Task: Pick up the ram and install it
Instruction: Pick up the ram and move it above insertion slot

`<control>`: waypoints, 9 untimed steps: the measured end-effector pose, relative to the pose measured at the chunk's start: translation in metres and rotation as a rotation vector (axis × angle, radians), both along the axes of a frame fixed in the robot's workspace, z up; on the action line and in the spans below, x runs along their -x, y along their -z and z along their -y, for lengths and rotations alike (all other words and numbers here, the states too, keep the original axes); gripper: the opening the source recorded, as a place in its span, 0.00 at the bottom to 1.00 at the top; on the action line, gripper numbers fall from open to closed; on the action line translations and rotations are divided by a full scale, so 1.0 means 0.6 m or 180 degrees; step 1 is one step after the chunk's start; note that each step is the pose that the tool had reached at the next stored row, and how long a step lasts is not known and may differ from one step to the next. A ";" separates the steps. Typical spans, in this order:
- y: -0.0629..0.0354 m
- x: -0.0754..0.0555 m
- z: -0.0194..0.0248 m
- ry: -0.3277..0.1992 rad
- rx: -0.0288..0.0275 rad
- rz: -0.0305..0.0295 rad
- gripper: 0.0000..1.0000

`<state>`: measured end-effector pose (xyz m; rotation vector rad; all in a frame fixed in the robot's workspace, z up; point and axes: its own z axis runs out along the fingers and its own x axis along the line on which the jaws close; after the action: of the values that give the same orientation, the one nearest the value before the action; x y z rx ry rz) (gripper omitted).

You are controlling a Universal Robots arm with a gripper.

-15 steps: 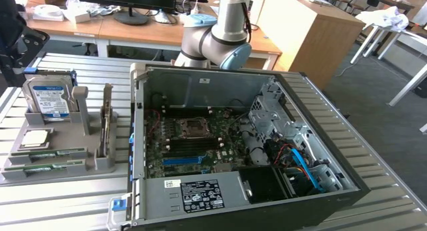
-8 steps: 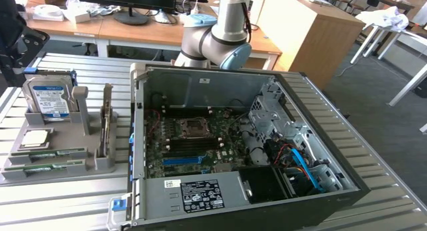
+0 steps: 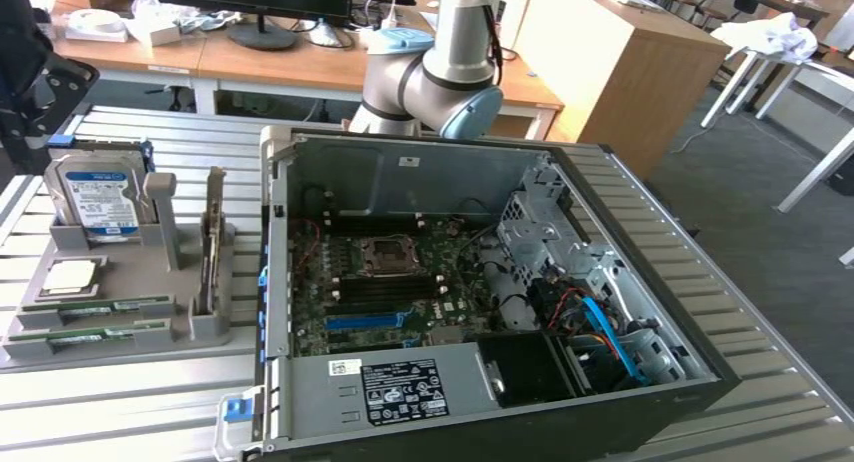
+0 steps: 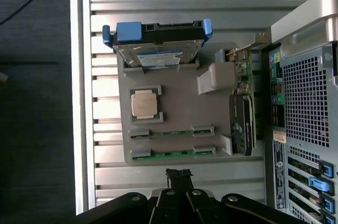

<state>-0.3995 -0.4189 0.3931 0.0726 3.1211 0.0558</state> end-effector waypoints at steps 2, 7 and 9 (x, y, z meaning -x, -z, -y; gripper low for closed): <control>0.000 0.000 -0.0001 -0.0050 0.0016 -0.0001 0.10; 0.000 0.000 0.0000 -0.0193 0.0065 -0.0001 0.10; 0.000 0.000 0.0000 -0.0256 0.0082 0.0000 0.10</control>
<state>-0.3995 -0.4189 0.3931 -0.0534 3.1229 0.0167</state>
